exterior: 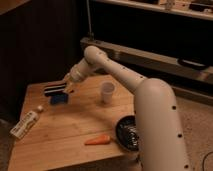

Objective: Place the eraser on the white sponge

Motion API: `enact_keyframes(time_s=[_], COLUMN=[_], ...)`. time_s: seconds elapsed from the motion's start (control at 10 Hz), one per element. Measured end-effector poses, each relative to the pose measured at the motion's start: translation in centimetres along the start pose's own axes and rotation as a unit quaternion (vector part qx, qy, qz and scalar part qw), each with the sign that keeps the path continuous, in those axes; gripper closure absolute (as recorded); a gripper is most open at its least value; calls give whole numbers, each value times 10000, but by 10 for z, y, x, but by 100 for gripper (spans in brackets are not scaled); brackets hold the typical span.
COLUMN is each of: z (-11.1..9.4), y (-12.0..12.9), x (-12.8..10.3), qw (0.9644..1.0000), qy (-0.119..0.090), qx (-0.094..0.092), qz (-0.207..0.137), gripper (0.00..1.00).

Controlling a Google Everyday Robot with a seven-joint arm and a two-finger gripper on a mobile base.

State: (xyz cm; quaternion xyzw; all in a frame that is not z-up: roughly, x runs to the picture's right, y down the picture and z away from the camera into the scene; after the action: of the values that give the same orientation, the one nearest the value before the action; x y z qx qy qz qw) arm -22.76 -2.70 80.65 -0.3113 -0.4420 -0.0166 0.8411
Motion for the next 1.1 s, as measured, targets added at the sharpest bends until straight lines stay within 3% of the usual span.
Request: enact_keyframes(time_s=[0.5, 1.1], z=[12, 35], y=[-18, -25], x=[-5, 16], qw=[9997, 9998], qy=[-76, 105], qx=[43, 15], qz=[-230, -166], gripper=[100, 100])
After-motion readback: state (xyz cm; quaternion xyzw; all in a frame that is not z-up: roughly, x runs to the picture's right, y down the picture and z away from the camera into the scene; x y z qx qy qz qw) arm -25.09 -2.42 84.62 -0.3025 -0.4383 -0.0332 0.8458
